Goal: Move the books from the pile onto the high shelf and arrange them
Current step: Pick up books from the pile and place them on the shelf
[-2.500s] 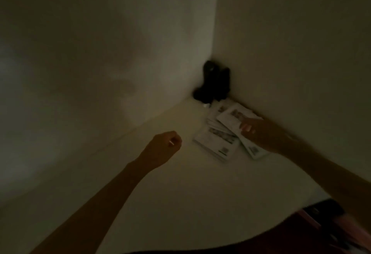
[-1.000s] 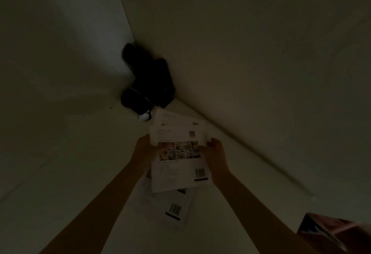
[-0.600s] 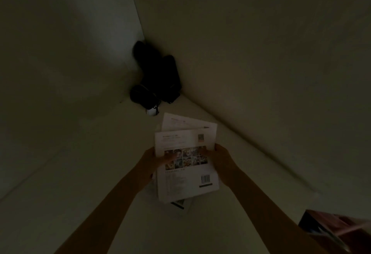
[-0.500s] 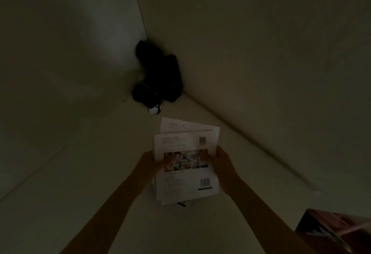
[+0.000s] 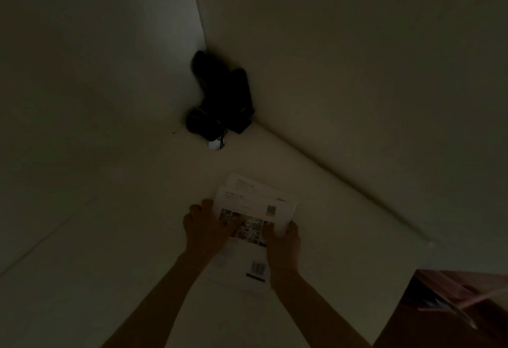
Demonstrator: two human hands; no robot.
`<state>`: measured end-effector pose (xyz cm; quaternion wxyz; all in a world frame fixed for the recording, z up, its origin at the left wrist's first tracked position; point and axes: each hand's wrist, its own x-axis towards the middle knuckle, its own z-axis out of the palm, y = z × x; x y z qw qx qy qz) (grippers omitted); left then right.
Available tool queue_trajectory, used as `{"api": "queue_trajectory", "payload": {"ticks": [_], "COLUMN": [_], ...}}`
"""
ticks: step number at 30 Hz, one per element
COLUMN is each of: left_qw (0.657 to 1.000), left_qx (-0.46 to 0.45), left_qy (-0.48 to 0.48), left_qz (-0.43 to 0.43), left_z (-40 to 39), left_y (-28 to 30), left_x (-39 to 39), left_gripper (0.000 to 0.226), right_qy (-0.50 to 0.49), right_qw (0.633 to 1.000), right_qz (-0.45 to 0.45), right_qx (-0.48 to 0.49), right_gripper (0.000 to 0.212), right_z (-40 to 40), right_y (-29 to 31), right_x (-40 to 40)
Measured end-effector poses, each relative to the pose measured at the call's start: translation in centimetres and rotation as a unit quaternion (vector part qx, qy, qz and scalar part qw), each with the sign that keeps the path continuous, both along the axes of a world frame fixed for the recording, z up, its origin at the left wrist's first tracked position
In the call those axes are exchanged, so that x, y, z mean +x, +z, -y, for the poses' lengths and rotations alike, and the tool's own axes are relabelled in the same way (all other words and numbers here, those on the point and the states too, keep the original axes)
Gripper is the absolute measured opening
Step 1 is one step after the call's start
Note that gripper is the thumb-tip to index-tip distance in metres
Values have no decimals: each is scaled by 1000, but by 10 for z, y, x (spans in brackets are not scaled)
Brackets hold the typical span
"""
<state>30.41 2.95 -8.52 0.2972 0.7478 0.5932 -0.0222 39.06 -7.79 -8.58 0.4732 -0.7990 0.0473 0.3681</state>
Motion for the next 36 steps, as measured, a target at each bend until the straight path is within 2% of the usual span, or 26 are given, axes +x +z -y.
{"api": "queue_trajectory", "payload": {"ticks": [2, 5, 6, 11, 13, 17, 20, 21, 23, 26, 29, 31, 33, 34, 36], "left_qw": [999, 991, 990, 992, 994, 995, 992, 987, 971, 930, 870, 849, 836, 832, 839], "left_qx": [-34, -122, -129, -110, -86, -32, 48, 30, -72, -208, -328, -344, -343, -345, -341], "left_qy": [17, 41, 37, 64, 63, 66, -14, -28, -27, 9, 123, 175, 211, 217, 220], "left_qz": [-2, -32, -38, -1, 8, 71, 117, 154, 227, 302, 347, 361, 374, 377, 363], "left_z": [-6, -17, -17, 3, 15, 32, 36, 37, 36, 35, 32, 30, 26, 23, 14], "left_y": [1, 2, 1, -5, -5, 1, 11, 20, 41, 79, 99, 100, 94, 93, 94], "left_x": [0, -5, -7, -20, -24, -33, -42, -45, -49, -56, -68, -84, -104, -116, -138], "left_gripper": [94, 103, 104, 95, 92, 87, 62, 46, 10, 16, 38, 54, 69, 75, 80], "right_qy": [-48, -59, -70, -56, -12, 86, 97, 108, 150, 271, 373, 398, 386, 383, 406], "right_qw": [995, 990, 988, 978, 981, 986, 990, 991, 986, 946, 902, 905, 919, 913, 878], "right_qz": [-67, -120, -131, -190, -183, -130, -79, -47, 45, 164, 212, 141, -20, -107, -229], "right_qx": [57, 42, 35, 59, 58, 49, 68, 68, 57, 62, 44, 56, 79, 89, 112], "right_gripper": [63, 73, 69, 15, 9, 34, 31, 27, 26, 30, 31, 34, 38, 43, 62], "right_z": [-3, -6, -5, 1, 6, 19, 17, 13, 1, -12, -22, -28, -33, -34, -33], "right_y": [3, 8, 7, 22, 26, 23, 35, 44, 65, 100, 116, 116, 116, 116, 109], "right_x": [-4, 0, 3, 15, 18, 14, 10, 9, 8, -2, -23, -39, -46, -46, -43]}}
